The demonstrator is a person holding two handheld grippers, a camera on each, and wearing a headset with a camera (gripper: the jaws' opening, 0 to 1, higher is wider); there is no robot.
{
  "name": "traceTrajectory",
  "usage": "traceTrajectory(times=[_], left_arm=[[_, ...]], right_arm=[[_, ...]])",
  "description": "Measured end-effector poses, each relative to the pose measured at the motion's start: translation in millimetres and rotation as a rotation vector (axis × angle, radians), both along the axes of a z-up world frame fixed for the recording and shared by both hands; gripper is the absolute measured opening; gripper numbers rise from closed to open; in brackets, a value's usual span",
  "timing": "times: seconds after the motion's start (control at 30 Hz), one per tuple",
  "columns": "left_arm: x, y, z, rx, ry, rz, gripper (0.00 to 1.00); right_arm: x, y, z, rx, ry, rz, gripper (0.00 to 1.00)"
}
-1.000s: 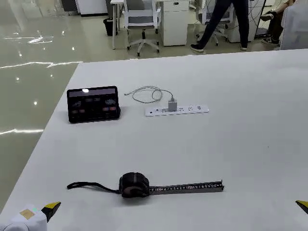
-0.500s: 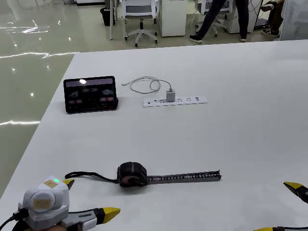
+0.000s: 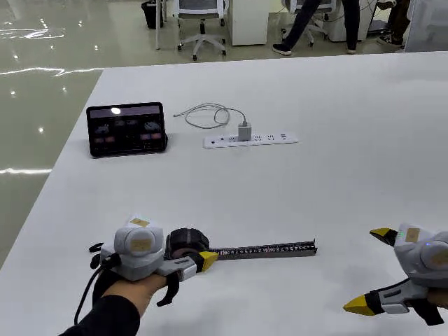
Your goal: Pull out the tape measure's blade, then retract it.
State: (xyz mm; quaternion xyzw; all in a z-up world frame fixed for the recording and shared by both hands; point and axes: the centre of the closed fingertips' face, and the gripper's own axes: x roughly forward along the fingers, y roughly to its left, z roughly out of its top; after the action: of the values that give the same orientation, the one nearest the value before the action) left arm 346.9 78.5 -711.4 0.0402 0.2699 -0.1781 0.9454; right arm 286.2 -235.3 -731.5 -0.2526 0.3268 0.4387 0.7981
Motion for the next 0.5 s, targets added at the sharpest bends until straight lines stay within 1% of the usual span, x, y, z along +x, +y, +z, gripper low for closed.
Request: traceTrajectory(times=[0.03,0.07,0.13,0.2,0.23,0.33,0.37,0.43,0.47,0.5], left_arm=[[0.3,0.3,-1.7,-0.01,0.001,0.019,1.0],[-0.3,0.4,-3.8,-0.034,0.003,0.051,1.0],[-5.7,-1.2,-8.8,-0.041,0.007,0.056,1.0],[-9.8,-2.1,-14.4,-0.045,0.013,0.063,1.0],[-13.3,-4.5,-20.2,-0.047,0.036,0.052,1.0],[-13.1,-4.0,-23.3,-0.044,0.041,0.058,1.0],[-12.1,-3.0,-22.7,-0.04,0.034,0.067,1.0],[-6.4,2.8,-17.9,-0.024,-0.018,0.106,1.0],[-4.9,3.4,-15.9,-0.035,-0.034,0.122,1.0],[-4.1,3.0,-15.4,-0.046,-0.038,0.129,1.0]], right_arm=[[1.0,1.1,-0.3,-0.005,0.008,0.01,1.0],[3.6,2.2,-1.5,-0.016,0.016,0.027,1.0],[8.9,4.4,-2.9,-0.042,0.018,0.059,1.0],[14.5,6.2,-3.1,-0.058,0.017,0.076,1.0],[19.2,7.3,-3.1,-0.064,0.014,0.086,1.0],[31.3,11.6,-3.8,-0.08,0.011,0.122,1.0],[34.6,12.4,-4.5,-0.09,0.011,0.131,1.0],[43.2,16.0,-6.1,-0.107,0.017,0.153,1.0],[47.4,19.7,-5.8,-0.112,0.012,0.171,1.0],[50.4,22.4,-5.7,-0.116,0.007,0.184,1.0]])
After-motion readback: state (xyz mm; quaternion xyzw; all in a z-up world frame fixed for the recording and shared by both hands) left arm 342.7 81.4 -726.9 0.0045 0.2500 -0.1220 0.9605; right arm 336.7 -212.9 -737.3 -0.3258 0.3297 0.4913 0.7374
